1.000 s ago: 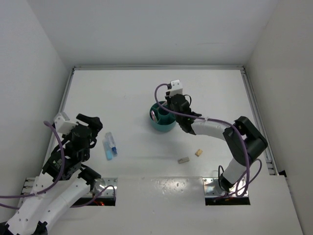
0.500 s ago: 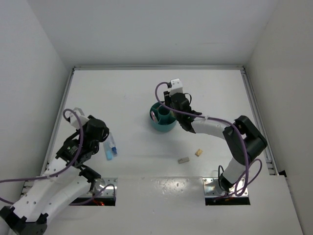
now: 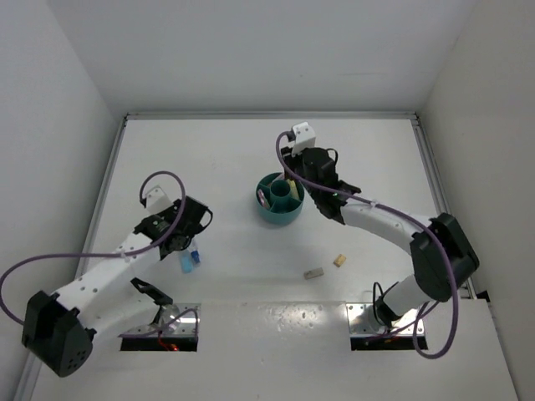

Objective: Sort the stationery into containers
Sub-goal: Grab a piece of stationery with the left arm

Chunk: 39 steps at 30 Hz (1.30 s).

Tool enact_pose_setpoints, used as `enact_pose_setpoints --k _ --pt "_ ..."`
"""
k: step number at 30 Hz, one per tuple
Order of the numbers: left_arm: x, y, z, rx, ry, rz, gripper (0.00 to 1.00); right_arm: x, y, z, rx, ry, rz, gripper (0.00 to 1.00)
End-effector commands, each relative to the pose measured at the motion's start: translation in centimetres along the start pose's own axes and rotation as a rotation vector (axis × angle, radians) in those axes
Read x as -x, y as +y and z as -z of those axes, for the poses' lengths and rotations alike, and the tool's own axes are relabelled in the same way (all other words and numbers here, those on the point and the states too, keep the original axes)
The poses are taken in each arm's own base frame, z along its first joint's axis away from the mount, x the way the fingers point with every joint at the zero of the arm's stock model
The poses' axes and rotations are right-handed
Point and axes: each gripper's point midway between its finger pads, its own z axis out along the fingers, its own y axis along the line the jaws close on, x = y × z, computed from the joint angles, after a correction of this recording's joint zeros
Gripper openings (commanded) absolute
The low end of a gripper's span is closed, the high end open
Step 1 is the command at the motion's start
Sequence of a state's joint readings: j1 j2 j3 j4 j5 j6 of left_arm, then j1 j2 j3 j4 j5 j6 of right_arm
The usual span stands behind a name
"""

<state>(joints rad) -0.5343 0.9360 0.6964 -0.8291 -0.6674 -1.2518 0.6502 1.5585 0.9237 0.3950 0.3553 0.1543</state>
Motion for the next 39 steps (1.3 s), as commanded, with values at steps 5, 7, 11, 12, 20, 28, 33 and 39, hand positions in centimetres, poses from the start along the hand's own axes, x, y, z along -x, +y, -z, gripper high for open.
enact_pose_setpoints --k 5,7,11,12,20,28,33,39 --pt "-2.0 1.0 -2.2 0.139 0.057 0.056 0.11 6.7 3.5 4.8 0.328 -0.105 0.118 0.04" --pt "-2.5 1.5 -2.4 0.143 0.075 0.104 0.09 7.6 3.4 5.7 0.335 -0.131 0.115 0.0" --pt "-3.3 3.6 -2.9 0.162 0.098 0.163 0.46 6.6 2.8 6.1 0.312 -0.129 0.123 0.02" --pt "-3.1 3.8 -3.1 0.159 0.097 0.18 0.53 6.0 2.6 6.1 0.302 -0.117 0.124 0.02" --pt "-5.6 4.2 -5.2 0.163 0.2 0.132 0.56 6.9 2.5 6.5 0.301 -0.144 0.111 0.02" --pt "-7.0 3.9 -6.9 0.166 0.241 0.102 0.56 6.5 2.2 6.4 0.293 -0.133 0.101 0.02" --pt "-7.6 4.0 -7.5 0.201 0.262 0.071 0.52 6.4 2.4 6.4 0.303 -0.13 0.083 0.02" --pt "-7.9 4.4 -7.7 0.219 0.278 0.07 0.29 6.8 2.3 6.7 0.303 -0.14 0.082 0.02"
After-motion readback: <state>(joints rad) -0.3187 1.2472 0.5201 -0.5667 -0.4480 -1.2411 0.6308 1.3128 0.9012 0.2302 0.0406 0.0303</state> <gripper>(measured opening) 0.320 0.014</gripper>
